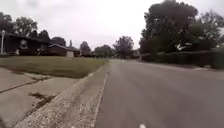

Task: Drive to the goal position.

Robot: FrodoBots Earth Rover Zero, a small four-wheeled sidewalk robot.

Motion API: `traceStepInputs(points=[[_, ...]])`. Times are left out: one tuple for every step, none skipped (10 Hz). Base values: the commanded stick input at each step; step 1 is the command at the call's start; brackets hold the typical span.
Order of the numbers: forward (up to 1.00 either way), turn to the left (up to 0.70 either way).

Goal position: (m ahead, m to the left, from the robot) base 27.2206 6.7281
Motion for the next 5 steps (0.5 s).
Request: traceStepInputs(points=[[0.70, -0.07], [0.70, 0.00], [0.70, 0.00], [0.70, 0.00], [0.70, 0.00]])
